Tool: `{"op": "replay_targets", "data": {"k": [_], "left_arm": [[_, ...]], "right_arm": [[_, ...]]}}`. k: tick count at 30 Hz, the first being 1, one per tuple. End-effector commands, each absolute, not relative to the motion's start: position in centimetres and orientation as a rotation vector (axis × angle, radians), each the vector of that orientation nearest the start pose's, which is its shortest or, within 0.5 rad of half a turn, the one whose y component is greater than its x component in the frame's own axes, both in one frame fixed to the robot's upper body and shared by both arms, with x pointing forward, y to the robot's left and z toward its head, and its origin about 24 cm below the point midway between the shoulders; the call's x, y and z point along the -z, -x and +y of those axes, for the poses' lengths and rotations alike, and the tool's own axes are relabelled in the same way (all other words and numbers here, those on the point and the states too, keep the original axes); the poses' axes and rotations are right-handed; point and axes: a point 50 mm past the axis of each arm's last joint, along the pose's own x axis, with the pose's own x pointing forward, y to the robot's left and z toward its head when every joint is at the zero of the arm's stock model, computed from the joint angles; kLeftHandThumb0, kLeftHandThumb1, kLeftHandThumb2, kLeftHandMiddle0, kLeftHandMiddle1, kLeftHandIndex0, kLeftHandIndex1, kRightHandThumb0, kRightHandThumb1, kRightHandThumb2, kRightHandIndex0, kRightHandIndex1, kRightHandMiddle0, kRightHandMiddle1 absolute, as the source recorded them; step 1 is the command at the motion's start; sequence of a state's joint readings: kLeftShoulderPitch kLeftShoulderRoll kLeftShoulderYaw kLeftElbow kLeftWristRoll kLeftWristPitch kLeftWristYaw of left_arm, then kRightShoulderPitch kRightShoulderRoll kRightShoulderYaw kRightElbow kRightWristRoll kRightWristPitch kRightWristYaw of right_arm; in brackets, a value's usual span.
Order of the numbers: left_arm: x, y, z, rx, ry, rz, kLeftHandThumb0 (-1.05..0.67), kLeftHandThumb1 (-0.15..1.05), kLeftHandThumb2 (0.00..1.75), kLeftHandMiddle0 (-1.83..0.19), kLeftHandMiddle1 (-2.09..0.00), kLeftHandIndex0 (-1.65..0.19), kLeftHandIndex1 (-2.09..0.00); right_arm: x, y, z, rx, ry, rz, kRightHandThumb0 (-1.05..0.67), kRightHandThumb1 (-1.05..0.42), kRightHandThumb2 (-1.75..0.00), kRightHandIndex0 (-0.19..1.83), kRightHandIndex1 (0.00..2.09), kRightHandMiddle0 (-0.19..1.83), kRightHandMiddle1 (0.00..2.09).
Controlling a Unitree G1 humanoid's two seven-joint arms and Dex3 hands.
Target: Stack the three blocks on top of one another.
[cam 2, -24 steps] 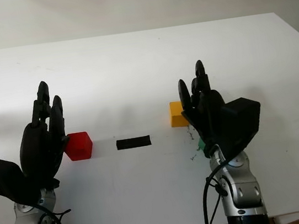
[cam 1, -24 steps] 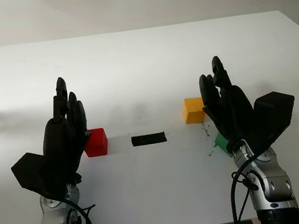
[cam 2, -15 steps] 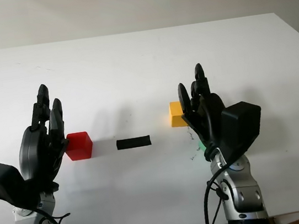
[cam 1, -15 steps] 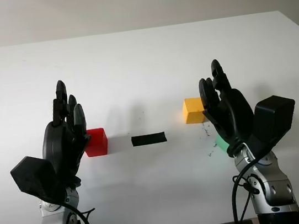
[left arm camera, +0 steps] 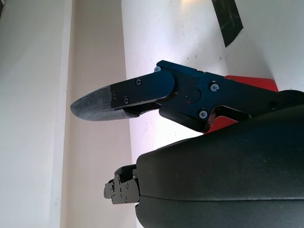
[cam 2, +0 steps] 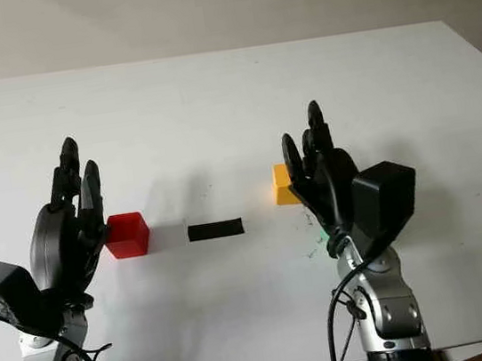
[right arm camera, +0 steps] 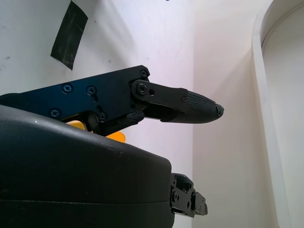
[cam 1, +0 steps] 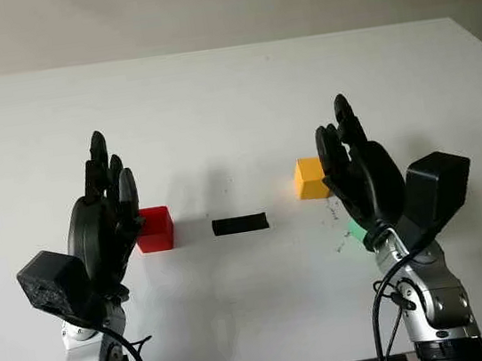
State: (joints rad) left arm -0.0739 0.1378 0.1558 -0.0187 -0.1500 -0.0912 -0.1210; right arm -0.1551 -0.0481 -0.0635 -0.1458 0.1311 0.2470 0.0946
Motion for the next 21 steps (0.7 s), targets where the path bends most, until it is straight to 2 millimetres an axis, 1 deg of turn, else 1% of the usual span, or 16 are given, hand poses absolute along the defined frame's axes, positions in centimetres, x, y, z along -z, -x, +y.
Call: {"op": "replay_targets", "data": {"k": [1, 3, 5, 6, 7, 8, 10, 12, 14, 15, 18, 21], "left_arm": [[-9.0, -26.4, 20.4, 0.004, -0.029, -0.242, -0.67, 1.05, 0.62, 0.09, -0.06, 0.10, -0.05], [-9.6, -26.4, 20.8, 0.010, -0.054, -0.262, -0.66, 1.05, 0.60, 0.06, -0.07, 0.09, -0.06], [-10.6, -26.4, 21.3, -0.017, -0.128, -0.292, -0.67, 1.05, 0.57, -0.01, -0.08, 0.05, -0.08], [-11.2, -26.4, 21.6, -0.024, -0.191, -0.316, -0.68, 1.05, 0.54, -0.08, -0.10, 0.00, -0.10], [-11.8, -26.4, 22.0, -0.036, -0.288, -0.326, -0.69, 1.05, 0.52, -0.11, -0.10, -0.03, -0.11], [-12.6, -26.5, 22.4, -0.027, -0.399, -0.330, -0.74, 1.05, 0.49, -0.16, -0.10, -0.09, -0.13], [-14.1, -26.5, 23.2, 0.022, -0.569, -0.316, -0.81, 1.05, 0.37, -0.12, -0.05, -0.17, -0.13], [-15.6, -26.4, 23.9, 0.081, -0.726, -0.286, -0.87, 1.05, 0.24, -0.02, -0.03, -0.22, -0.11], [-16.9, -26.3, 24.5, 0.119, -0.881, -0.256, -0.87, 1.05, 0.14, 0.04, -0.03, -0.25, -0.09], [-17.4, -26.4, 24.7, 0.135, -0.944, -0.239, -0.86, 1.03, 0.10, 0.04, -0.04, -0.30, -0.10], [-18.2, -26.6, 25.1, 0.182, -1.075, -0.184, -0.84, 0.99, 0.06, 0.04, -0.05, -0.37, -0.10], [-18.4, -26.9, 25.0, 0.230, -1.216, -0.145, -0.87, 0.98, 0.05, 0.02, -0.06, -0.41, -0.11]], "right_arm": [[-10.0, -27.9, -15.5, -0.107, -0.071, -0.087, -0.58, -1.05, -0.55, -0.19, 0.04, -0.16, 0.06], [-9.9, -27.9, -15.4, -0.108, -0.069, -0.079, -0.58, -1.05, -0.54, -0.19, 0.04, -0.16, 0.06], [-9.9, -27.8, -15.2, -0.111, -0.071, -0.077, -0.57, -1.05, -0.55, -0.19, 0.04, -0.16, 0.06], [-9.9, -27.8, -15.1, -0.113, -0.073, -0.077, -0.57, -1.05, -0.56, -0.19, 0.04, -0.16, 0.05], [-9.9, -27.9, -15.1, -0.113, -0.075, -0.078, -0.56, -1.05, -0.56, -0.19, 0.04, -0.17, 0.05], [-10.0, -27.9, -15.0, -0.112, -0.073, -0.076, -0.56, -1.05, -0.56, -0.19, 0.04, -0.16, 0.05], [-10.0, -27.9, -14.9, -0.108, -0.066, -0.072, -0.57, -1.05, -0.56, -0.19, 0.05, -0.16, 0.06], [-10.0, -27.8, -14.9, -0.105, -0.064, -0.073, -0.57, -1.05, -0.56, -0.19, 0.05, -0.16, 0.06], [-10.0, -27.8, -14.9, -0.106, -0.065, -0.076, -0.57, -1.05, -0.56, -0.19, 0.05, -0.16, 0.05], [-10.0, -27.7, -15.0, -0.106, -0.067, -0.076, -0.57, -1.05, -0.56, -0.19, 0.05, -0.16, 0.05], [-9.9, -27.7, -15.0, -0.104, -0.065, -0.076, -0.57, -1.05, -0.56, -0.19, 0.05, -0.16, 0.05], [-9.9, -27.6, -15.0, -0.101, -0.070, -0.072, -0.57, -1.05, -0.56, -0.19, 0.05, -0.16, 0.05]]}}
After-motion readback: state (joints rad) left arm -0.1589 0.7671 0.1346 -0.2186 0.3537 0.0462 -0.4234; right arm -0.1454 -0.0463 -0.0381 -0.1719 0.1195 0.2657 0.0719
